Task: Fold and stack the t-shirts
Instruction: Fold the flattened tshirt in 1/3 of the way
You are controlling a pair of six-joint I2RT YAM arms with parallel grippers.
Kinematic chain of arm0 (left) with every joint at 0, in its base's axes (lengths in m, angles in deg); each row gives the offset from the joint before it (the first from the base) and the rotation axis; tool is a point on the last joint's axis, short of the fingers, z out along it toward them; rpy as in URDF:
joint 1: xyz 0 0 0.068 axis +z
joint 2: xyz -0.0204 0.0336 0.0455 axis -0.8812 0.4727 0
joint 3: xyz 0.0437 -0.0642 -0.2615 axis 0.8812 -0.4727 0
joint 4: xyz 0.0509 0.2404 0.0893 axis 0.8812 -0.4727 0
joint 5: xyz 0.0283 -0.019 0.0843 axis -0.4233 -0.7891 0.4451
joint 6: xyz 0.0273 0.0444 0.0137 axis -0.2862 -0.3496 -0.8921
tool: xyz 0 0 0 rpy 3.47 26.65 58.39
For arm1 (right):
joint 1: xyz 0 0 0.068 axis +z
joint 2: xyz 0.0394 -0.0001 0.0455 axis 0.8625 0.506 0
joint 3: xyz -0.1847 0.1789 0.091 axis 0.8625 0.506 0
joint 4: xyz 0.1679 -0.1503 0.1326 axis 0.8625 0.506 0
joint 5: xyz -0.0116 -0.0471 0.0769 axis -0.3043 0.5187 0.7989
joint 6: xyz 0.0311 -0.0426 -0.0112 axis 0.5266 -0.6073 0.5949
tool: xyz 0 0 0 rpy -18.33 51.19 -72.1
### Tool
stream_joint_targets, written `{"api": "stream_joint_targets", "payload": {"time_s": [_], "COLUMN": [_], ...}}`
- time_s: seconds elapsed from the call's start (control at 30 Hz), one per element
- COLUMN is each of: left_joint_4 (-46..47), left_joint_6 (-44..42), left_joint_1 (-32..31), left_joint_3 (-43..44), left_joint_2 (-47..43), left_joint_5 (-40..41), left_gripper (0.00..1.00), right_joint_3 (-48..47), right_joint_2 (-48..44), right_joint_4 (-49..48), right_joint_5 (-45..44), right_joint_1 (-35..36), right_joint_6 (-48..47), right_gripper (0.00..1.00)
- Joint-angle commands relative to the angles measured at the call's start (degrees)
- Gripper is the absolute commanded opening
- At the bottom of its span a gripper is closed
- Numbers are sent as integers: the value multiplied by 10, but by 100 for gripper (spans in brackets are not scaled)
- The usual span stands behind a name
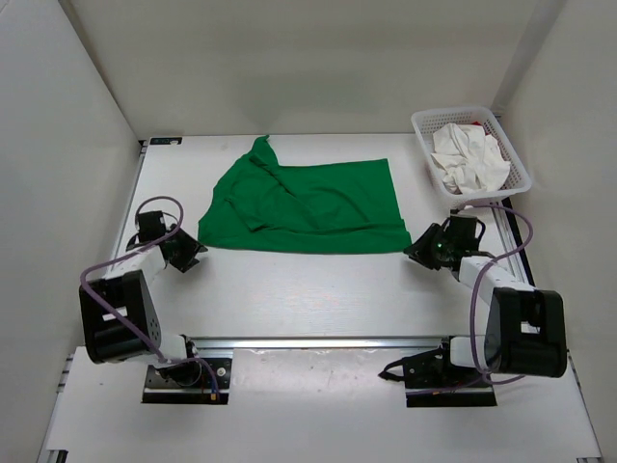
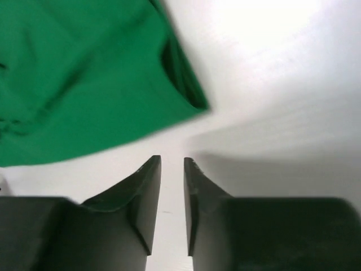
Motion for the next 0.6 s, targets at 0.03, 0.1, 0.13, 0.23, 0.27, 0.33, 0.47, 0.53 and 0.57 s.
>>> {"api": "stream_joint_targets", "payload": {"time_s": [0.03,0.1,0.13,0.23,0.27,0.33,0.47,0.53,0.57], "left_joint_4": [41,46,45,65,75,82,104,115,114], "left_joint_6": [5,9,13,24,26,39,51,53,54], "left_joint_1": [-7,-11,-12,-9,-13,-16,-27,-31,-32], "left_joint_3": [11,25,33,41,42,46,55,63,68], "left_joint_2": [29,53,62,90,99,111,135,143,145], "left_joint_5": [-16,-4,-3,-10,-5,1,3,0,6], "left_gripper": [59,60,60,54,53,50,32,18,14], "right_joint_3": [2,-10,-16,-24,-30,-53,-82,-84,-80], "right_joint_2": [15,38,54,88,101,120,152,149,145], "right_joint_4": [-54,-58,-64,-75,-79,-76,-70,-66,-68], "right_joint_5": [12,14,13,9,10,-4,-4,-8,-7], "right_joint_1": [-18,-15,-15,-13,-15,-12,-8,-7,-7], "right_joint_6": [-9,-10,-9,-1,4,5,9,12,13], "right_gripper": [34,37,37,37,37,37,8,0,0]}}
